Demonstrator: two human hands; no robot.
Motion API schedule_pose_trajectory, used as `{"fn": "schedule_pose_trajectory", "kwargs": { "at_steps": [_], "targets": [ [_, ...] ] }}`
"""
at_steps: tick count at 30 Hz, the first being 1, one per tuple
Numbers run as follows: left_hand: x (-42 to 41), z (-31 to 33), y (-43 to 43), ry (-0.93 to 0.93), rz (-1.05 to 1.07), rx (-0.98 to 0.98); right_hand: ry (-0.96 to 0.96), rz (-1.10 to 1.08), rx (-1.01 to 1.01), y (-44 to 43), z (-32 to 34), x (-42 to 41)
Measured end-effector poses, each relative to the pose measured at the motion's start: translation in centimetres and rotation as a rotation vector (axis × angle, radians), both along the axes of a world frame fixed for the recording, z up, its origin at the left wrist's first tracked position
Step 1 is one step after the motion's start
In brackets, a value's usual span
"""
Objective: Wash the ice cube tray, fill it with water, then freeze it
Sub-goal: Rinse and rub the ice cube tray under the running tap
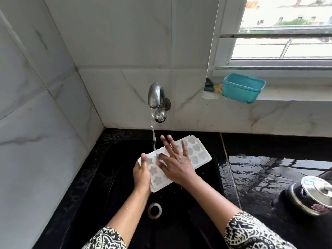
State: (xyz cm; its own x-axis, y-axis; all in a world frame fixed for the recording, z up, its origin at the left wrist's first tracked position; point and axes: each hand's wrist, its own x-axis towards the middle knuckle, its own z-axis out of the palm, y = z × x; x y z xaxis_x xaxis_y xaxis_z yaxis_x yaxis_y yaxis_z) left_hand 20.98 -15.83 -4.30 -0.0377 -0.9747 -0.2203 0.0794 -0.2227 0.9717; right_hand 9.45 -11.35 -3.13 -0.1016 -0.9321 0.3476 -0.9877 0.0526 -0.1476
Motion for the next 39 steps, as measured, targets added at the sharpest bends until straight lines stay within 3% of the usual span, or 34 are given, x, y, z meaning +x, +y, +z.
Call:
{"fn": "schedule_pose_trajectory", "kwargs": {
  "at_steps": [2, 7, 15, 19, 23, 28, 39],
  "targets": [
    [-0.1, 0.0, -0.1, -0.005, -0.022, -0.004, 0.001, -0.024, -0.055, -0.3, 0.1, 0.7],
    [0.2, 0.3, -0.6, 0.007, -0.034, -0.005, -0.258, 0.009, 0.091, 0.1, 0.6, 2.0],
    [0.7, -0.2, 0.4, -0.022, -0.072, -0.02, 0.077, 0.131, -0.082, -0.2, -0.2, -0.5],
    [0.8, 0.0, -0.3, 0.001, -0.054, -0.023, -0.073, 0.15, 0.001, -0.3, -0.3, 0.3],
    [0.9, 0.1, -0.2, -0.02, -0.047, -0.025, -0.035, 0.221, 0.075, -0.8, 0.3, -0.6],
    [0.6, -0.6, -0.5, -0.086, -0.077, -0.029, -0.131, 0.269, 0.125, -1.3, 0.7, -2.1],
    [0.5, -1.6, 0.4, -0.049, -0.101, 0.011, -0.03, 0.24, -0.063, -1.4, 0.1, -2.9]
  ]
}}
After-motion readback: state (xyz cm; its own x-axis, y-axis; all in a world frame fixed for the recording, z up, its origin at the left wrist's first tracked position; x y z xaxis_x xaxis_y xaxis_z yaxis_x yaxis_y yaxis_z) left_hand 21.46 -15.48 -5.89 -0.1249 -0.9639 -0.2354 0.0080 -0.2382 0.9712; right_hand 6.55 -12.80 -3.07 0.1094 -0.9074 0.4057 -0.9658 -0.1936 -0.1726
